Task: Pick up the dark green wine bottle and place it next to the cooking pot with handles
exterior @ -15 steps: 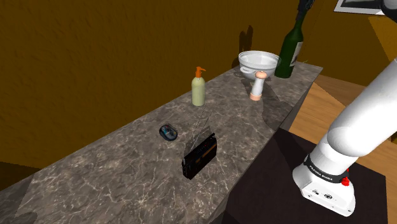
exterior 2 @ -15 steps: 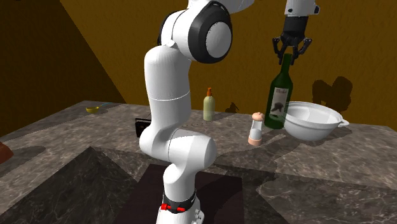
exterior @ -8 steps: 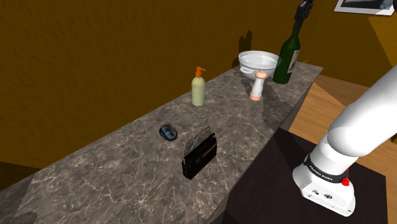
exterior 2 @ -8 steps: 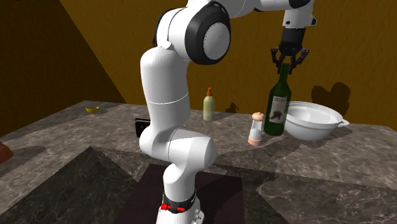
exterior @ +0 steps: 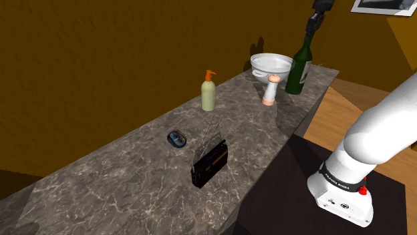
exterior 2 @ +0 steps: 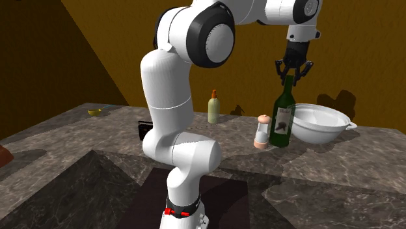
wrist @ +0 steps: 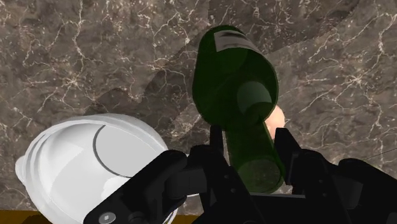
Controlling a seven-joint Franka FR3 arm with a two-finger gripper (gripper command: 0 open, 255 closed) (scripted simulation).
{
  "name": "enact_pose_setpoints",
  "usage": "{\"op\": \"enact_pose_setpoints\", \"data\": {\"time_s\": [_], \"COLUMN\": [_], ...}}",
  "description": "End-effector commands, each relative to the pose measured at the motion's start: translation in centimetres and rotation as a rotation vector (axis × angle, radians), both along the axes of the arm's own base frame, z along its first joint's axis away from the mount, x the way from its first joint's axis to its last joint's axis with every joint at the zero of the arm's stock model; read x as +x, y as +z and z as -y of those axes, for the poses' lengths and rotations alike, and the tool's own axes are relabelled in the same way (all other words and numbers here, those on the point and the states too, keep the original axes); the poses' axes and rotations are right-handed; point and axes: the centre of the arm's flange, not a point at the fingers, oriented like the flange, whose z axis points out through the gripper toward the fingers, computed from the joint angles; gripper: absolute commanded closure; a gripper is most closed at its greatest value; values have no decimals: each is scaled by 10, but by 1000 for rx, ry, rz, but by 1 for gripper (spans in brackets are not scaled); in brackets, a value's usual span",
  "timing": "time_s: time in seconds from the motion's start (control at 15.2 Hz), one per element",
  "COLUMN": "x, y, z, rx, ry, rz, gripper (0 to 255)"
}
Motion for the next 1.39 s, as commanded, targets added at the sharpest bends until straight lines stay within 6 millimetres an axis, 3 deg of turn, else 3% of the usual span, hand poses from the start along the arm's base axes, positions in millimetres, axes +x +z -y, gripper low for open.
{"op": "enact_pose_setpoints", "data": {"time_s": [0.0, 0.92, 1.32], "x": [0, 0, 0], "y": [-10, -85, -85], "z": [-1, -1, -1], "rx": [-1, -1, -1], "ry": [0, 0, 0], "rz": [1, 1, 1], "gripper": [255, 255, 255]}}
